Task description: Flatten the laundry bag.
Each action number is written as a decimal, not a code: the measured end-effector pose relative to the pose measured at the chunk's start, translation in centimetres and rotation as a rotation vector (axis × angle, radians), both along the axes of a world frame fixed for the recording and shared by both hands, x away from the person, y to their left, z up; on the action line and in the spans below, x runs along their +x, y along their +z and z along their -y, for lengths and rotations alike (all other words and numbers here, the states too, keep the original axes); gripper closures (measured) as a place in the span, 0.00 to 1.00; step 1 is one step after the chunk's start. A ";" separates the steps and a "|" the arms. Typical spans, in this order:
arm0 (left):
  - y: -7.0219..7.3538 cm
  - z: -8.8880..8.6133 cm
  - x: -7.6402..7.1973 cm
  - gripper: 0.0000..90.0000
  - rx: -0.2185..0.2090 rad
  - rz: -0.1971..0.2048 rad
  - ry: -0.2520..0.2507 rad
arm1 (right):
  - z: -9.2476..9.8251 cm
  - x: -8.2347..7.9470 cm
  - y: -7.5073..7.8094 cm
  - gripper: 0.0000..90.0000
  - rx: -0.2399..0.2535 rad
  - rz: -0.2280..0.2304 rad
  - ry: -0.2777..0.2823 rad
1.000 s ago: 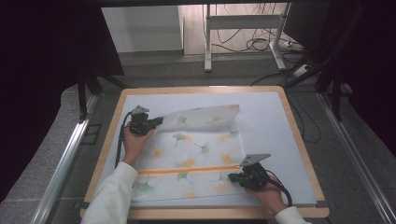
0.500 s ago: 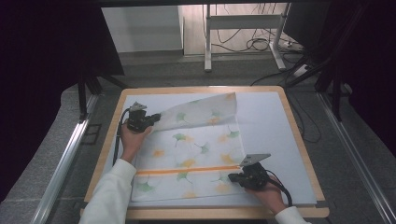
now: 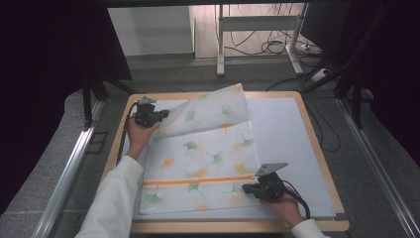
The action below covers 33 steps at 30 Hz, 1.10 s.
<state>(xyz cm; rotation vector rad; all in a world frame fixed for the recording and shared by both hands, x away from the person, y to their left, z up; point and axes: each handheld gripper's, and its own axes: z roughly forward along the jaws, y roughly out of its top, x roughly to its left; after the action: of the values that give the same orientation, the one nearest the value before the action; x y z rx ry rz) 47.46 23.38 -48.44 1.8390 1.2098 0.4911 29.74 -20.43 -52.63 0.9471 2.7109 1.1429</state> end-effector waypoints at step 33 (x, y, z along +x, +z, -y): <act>0.6 0.8 -7.7 0.78 -0.060 0.006 -0.192 | 0.1 0.0 0.0 0.99 0.003 -0.004 -0.003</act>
<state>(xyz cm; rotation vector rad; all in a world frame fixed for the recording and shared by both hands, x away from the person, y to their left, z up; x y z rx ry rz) 39.77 22.54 -47.85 1.8780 1.0204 0.3490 29.75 -20.48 -52.65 0.9551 2.7109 1.1467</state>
